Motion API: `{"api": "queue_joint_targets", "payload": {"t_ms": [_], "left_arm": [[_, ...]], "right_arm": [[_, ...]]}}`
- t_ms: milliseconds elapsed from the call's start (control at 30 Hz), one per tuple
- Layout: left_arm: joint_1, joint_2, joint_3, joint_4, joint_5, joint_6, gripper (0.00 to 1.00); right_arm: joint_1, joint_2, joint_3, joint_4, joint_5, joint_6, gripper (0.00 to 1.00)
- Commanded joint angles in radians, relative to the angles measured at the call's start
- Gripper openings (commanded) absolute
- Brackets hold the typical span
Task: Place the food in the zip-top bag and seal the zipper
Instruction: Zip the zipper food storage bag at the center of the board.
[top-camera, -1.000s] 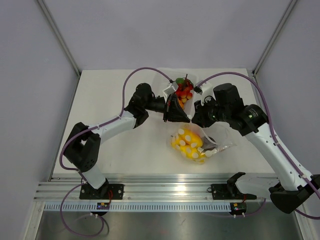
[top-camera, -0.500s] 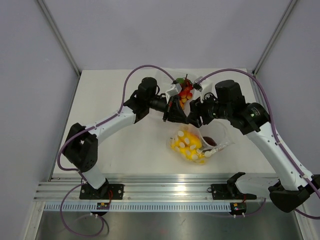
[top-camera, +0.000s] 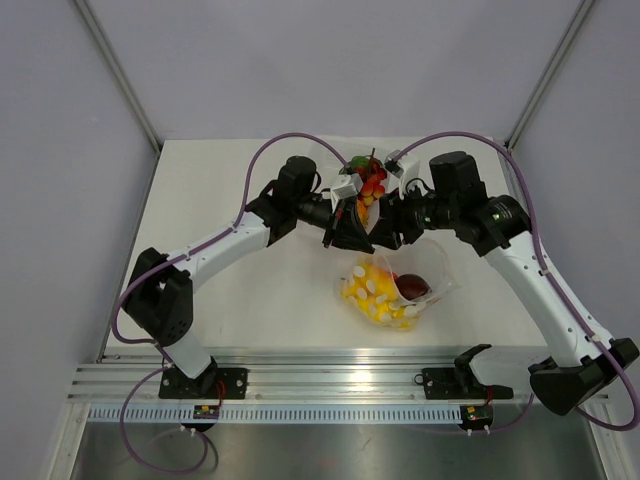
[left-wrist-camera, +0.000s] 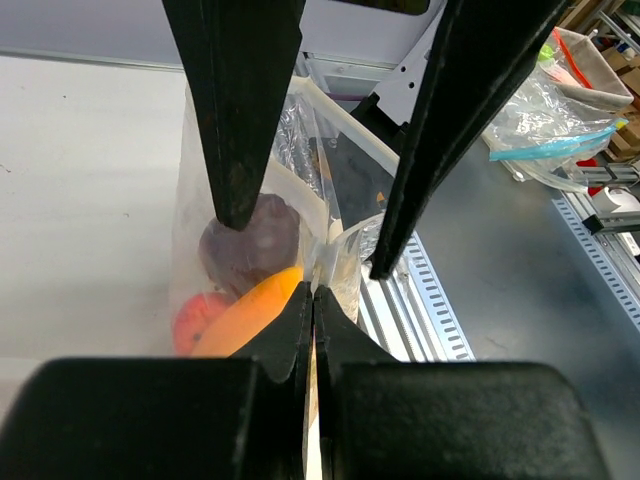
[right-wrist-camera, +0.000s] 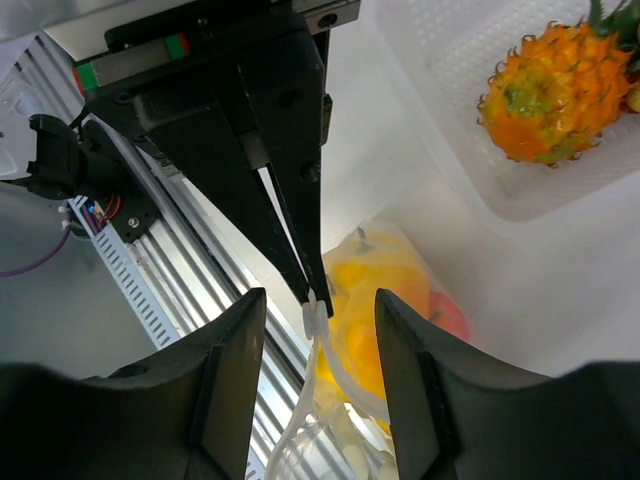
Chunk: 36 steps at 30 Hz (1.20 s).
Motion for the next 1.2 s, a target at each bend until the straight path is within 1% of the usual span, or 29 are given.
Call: {"api": "queue_joint_targets", "payload": {"t_ms": [0,33,67,133,167,267,300,367,400,500,533,600,633,733,767,833,867,1033,1133,1167], "left_arm": [[-0.005,-0.055,0.043,0.008,0.016,0.027,0.00],[-0.005,-0.055,0.045,0.008,0.013,0.027,0.00],[-0.004,-0.054,0.046,0.008,0.013,0.027,0.00],[-0.005,-0.055,0.049,0.008,0.008,0.027,0.00],[-0.005,-0.055,0.049,0.008,0.008,0.027,0.00],[-0.004,-0.054,0.049,0.008,0.003,0.027,0.00],[-0.004,-0.054,0.051,0.008,0.002,0.027,0.00],[-0.002,-0.055,0.051,0.008,0.000,0.027,0.00],[-0.002,-0.054,0.048,0.010,0.000,0.027,0.00],[-0.002,-0.054,0.048,0.016,-0.003,0.027,0.00],[-0.002,-0.052,0.049,0.017,-0.001,0.027,0.00],[-0.002,-0.054,0.046,0.019,-0.001,0.027,0.00],[-0.002,-0.054,0.046,0.019,-0.003,0.027,0.00],[-0.002,-0.052,0.048,0.020,-0.004,0.027,0.00],[-0.002,-0.054,0.049,0.020,-0.006,0.026,0.00],[-0.001,-0.054,0.048,0.020,-0.010,0.024,0.00],[-0.001,-0.054,0.048,0.020,-0.010,0.024,0.00],[0.027,-0.069,0.040,0.031,-0.020,0.001,0.00],[0.073,-0.092,0.014,0.107,0.003,-0.080,0.00],[0.082,-0.112,-0.021,0.191,0.005,-0.139,0.00]], "right_arm": [[-0.004,0.011,0.006,0.012,-0.097,0.001,0.54],[-0.004,0.014,0.006,0.009,-0.104,0.001,0.52],[-0.004,0.013,-0.001,0.010,-0.105,0.001,0.47],[-0.004,0.008,-0.007,0.012,-0.102,0.001,0.43],[-0.004,0.007,-0.013,0.012,-0.102,0.001,0.38],[-0.005,0.001,-0.019,0.006,-0.104,-0.002,0.38],[-0.002,-0.001,-0.021,0.003,-0.104,-0.004,0.41],[-0.004,-0.004,-0.028,-0.002,-0.102,-0.005,0.43],[-0.004,-0.006,-0.031,-0.003,-0.101,-0.005,0.47],[-0.005,-0.010,-0.043,-0.006,-0.085,-0.005,0.47],[-0.004,-0.013,-0.050,-0.006,-0.085,-0.005,0.43],[-0.004,-0.021,-0.054,-0.005,-0.082,-0.004,0.41],[-0.004,-0.022,-0.057,-0.002,-0.078,-0.002,0.35],[-0.004,-0.035,-0.063,0.007,-0.068,0.002,0.27],[-0.004,-0.038,-0.065,0.010,-0.067,0.004,0.21],[-0.004,-0.044,-0.065,0.010,-0.058,0.007,0.15],[-0.004,-0.047,-0.065,0.010,-0.051,0.008,0.10],[-0.004,-0.082,-0.073,0.000,-0.001,0.018,0.04],[-0.004,-0.104,-0.079,-0.031,0.025,0.021,0.01],[-0.004,-0.110,-0.083,-0.039,0.030,0.022,0.01]]}}
